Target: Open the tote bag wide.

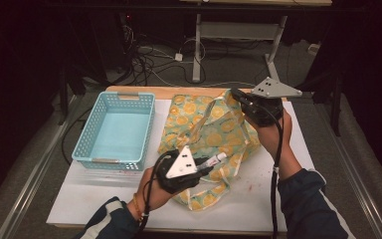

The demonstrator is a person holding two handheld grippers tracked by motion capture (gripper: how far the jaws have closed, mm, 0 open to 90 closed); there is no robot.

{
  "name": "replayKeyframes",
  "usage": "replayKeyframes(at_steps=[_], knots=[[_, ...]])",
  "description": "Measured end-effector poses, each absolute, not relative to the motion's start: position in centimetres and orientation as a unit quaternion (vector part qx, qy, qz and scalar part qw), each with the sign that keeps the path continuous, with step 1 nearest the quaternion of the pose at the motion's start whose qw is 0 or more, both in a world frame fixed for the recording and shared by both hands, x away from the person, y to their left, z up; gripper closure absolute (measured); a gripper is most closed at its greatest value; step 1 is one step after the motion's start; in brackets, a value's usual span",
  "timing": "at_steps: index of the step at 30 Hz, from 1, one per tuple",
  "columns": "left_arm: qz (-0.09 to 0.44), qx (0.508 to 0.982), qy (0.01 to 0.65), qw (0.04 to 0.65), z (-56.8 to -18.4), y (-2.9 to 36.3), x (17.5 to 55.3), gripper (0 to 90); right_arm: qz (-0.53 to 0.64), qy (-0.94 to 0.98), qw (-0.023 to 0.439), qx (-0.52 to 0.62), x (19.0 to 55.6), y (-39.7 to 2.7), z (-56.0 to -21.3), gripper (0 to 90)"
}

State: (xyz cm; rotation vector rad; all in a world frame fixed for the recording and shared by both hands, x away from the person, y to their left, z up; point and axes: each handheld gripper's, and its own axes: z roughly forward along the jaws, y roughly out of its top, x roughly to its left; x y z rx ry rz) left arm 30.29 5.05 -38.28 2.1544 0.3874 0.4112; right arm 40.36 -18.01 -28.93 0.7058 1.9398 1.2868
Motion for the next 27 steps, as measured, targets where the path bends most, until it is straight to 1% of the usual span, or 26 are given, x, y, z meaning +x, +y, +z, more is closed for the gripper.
replayKeyframes(at_steps=[4, 6, 8, 10, 11, 13, 16, 18, 19, 21, 23, 24, 26, 27], knots=[[0.180, 0.878, 0.189, 0.402, -39.8, 3.1, 31.8, 70.0, 0.508, 0.740, 0.351, 0.267, 39.6, -18.1, -27.8, 90.0], [0.176, 0.875, 0.203, 0.402, -40.3, 2.8, 32.9, 70.0, 0.510, 0.740, 0.354, 0.260, 39.3, -18.1, -27.5, 90.0], [0.187, 0.875, 0.212, 0.393, -40.8, 2.3, 33.9, 70.0, 0.511, 0.742, 0.352, 0.254, 39.0, -18.0, -27.4, 90.0], [0.187, 0.876, 0.217, 0.388, -41.4, 2.0, 35.0, 70.0, 0.512, 0.744, 0.348, 0.252, 38.7, -17.9, -27.4, 90.0], [0.197, 0.878, 0.218, 0.377, -41.7, 1.8, 35.5, 69.9, 0.516, 0.745, 0.342, 0.249, 38.5, -17.8, -27.4, 90.0], [0.195, 0.877, 0.222, 0.379, -42.3, 1.6, 36.6, 69.9, 0.517, 0.745, 0.341, 0.247, 38.4, -17.8, -27.4, 90.0], [0.212, 0.880, 0.224, 0.361, -43.2, 1.2, 38.0, 69.7, 0.521, 0.745, 0.338, 0.244, 38.1, -17.6, -27.5, 90.0], [0.211, 0.879, 0.236, 0.358, -43.8, 1.1, 38.8, 69.4, 0.519, 0.747, 0.338, 0.243, 38.1, -17.5, -27.5, 90.0], [0.216, 0.877, 0.239, 0.356, -44.1, 1.1, 39.0, 68.3, 0.518, 0.747, 0.338, 0.243, 38.2, -17.5, -27.6, 90.0], [0.211, 0.873, 0.248, 0.362, -44.3, 1.2, 39.2, 57.4, 0.516, 0.748, 0.338, 0.243, 38.4, -17.4, -27.7, 90.0], [0.221, 0.872, 0.243, 0.362, -44.2, 1.2, 38.9, 50.7, 0.515, 0.749, 0.336, 0.247, 38.6, -17.4, -27.9, 90.0], [0.224, 0.872, 0.235, 0.365, -44.1, 1.3, 38.6, 50.6, 0.513, 0.750, 0.335, 0.248, 38.7, -17.4, -28.0, 90.0], [0.231, 0.874, 0.219, 0.367, -43.9, 1.3, 37.9, 46.5, 0.510, 0.752, 0.333, 0.251, 38.9, -17.5, -28.3, 90.0], [0.232, 0.875, 0.210, 0.370, -43.7, 1.4, 37.5, 46.1, 0.510, 0.752, 0.332, 0.253, 39.0, -17.5, -28.4, 90.0]])
